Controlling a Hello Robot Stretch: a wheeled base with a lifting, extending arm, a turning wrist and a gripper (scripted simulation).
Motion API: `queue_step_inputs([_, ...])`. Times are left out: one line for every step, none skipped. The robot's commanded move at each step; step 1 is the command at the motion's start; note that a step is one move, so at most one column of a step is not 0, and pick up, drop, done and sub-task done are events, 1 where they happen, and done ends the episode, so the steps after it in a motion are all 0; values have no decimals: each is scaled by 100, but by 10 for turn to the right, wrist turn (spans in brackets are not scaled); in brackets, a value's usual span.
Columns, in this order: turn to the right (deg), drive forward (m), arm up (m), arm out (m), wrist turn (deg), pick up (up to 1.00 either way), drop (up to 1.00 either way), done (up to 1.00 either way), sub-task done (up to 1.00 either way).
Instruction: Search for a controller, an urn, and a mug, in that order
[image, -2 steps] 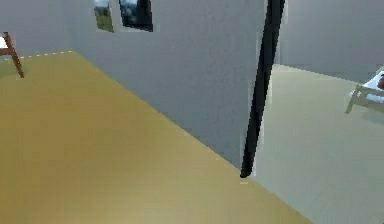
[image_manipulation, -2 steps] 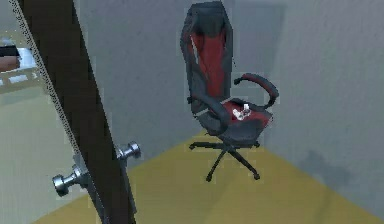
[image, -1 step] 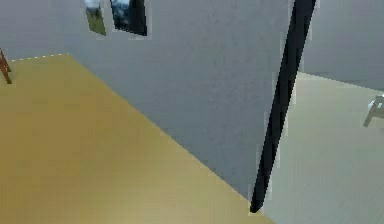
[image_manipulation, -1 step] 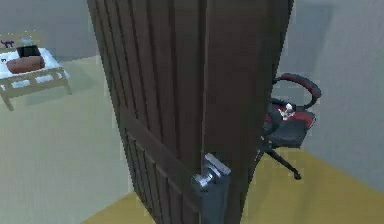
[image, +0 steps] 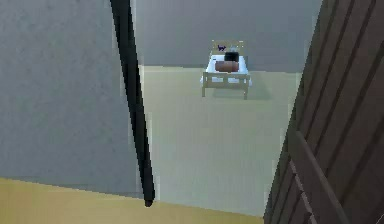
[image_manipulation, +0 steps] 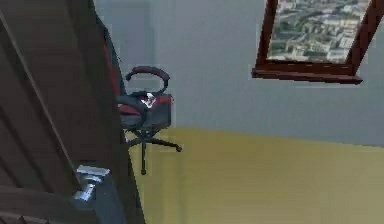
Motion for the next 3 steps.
queue_step_inputs([0,100,0,0,0,0,0,0,0])
queue_step_inputs([30,0,0,0,0,0,0,0,0])
queue_step_inputs([450,0,0,0,0,0,0,0,0])
